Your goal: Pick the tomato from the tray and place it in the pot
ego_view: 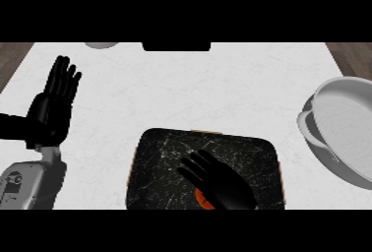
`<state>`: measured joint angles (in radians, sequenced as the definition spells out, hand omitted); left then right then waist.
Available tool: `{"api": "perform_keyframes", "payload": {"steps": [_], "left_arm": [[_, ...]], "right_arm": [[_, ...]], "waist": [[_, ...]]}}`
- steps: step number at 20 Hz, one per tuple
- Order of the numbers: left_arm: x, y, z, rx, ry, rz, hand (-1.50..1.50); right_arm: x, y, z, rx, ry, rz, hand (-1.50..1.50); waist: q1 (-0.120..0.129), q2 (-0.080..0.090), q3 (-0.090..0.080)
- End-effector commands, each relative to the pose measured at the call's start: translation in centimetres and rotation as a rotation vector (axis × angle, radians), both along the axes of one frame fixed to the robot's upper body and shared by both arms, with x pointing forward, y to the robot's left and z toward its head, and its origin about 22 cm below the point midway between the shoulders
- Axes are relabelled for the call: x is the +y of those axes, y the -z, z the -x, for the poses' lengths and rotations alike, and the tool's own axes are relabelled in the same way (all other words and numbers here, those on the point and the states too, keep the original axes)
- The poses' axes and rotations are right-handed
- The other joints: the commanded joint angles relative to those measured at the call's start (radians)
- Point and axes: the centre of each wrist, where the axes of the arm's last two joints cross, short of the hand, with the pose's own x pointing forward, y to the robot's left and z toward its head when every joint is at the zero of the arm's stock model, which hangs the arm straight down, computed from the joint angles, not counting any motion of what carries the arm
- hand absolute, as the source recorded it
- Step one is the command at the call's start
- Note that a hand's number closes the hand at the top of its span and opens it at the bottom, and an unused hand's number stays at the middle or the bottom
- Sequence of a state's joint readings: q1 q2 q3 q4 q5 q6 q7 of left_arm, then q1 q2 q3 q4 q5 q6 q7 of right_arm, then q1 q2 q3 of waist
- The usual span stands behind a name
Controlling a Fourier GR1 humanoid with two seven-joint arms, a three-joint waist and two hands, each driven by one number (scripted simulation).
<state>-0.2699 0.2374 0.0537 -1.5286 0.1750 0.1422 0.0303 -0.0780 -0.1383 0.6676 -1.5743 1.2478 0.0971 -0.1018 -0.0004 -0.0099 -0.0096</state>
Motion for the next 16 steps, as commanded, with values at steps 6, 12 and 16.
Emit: {"api": "perform_keyframes", "payload": {"steps": [6, 12, 16], "left_arm": [[0.0, -0.5, -0.8, -0.008, -0.017, -0.012, 0.0], [0.8, -0.1, -1.4, -0.003, 0.003, -0.003, 0.0], [1.1, -1.8, 0.7, -0.001, 0.013, -0.008, 0.0]], "right_arm": [[1.3, 2.8, 1.1, -0.042, -0.164, 0.005, 1.5], [1.5, 1.9, 0.9, -0.11, -0.145, 0.013, 1.5], [2.7, 0.0, 3.3, -0.249, -0.061, -0.036, 1.5]], "waist": [[-0.001, 0.01, 0.01], [-0.003, 0.01, 0.01], [-0.002, 0.005, 0.01]]}}
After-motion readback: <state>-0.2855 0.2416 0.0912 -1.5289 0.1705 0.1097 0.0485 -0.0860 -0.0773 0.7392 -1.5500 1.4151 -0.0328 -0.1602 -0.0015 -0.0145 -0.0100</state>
